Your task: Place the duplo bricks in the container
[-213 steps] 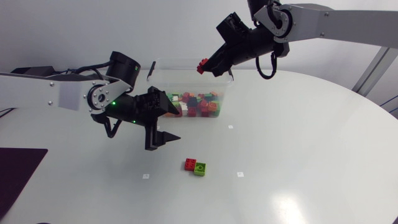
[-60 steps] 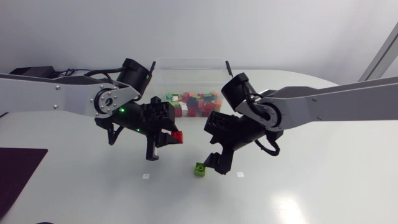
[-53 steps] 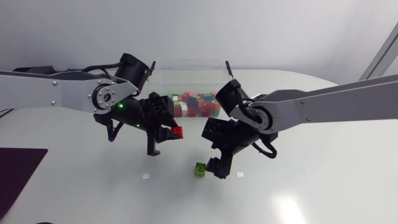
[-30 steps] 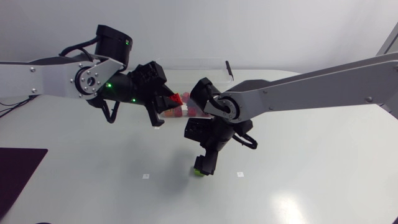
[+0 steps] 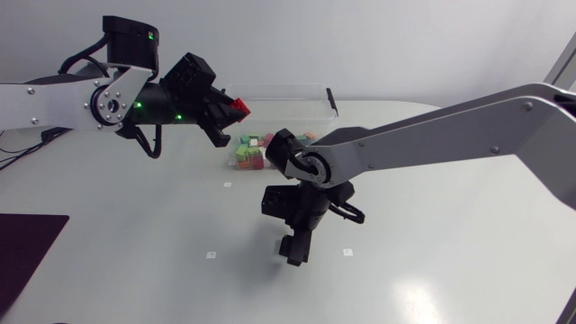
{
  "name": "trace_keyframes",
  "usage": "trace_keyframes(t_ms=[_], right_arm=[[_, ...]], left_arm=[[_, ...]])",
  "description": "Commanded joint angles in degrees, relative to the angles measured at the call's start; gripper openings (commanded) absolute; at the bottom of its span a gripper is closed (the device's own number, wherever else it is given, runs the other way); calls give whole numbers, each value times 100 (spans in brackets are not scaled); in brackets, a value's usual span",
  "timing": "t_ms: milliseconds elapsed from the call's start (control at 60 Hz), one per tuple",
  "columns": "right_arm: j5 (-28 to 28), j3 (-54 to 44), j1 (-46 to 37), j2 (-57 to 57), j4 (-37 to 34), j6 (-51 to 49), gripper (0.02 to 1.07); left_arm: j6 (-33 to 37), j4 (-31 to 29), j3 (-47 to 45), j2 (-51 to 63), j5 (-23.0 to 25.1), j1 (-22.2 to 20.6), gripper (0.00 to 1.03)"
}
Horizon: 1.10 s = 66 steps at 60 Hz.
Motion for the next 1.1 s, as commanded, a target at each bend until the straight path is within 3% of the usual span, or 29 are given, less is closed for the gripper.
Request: trace_keyframes(t_ms=[0, 167, 250, 667, 1083], right_arm=[[-34, -42, 80, 189, -58, -147, 74], [-34, -209, 124, 207, 30, -138, 47], [-34, -297, 124, 207, 74, -129, 39], [54, -701, -210, -971, -216, -103, 38], [-43, -315, -711, -2043, -594, 90, 38]], left_arm=[[-269, 179, 253, 95, 33, 50, 27], [-400, 258, 394, 227, 24, 59, 27], [-479, 346, 447, 289, 15, 85, 27], [-884, 628, 781, 658, -143, 155, 28], [-1279, 724, 1537, 1405, -644, 32, 30]])
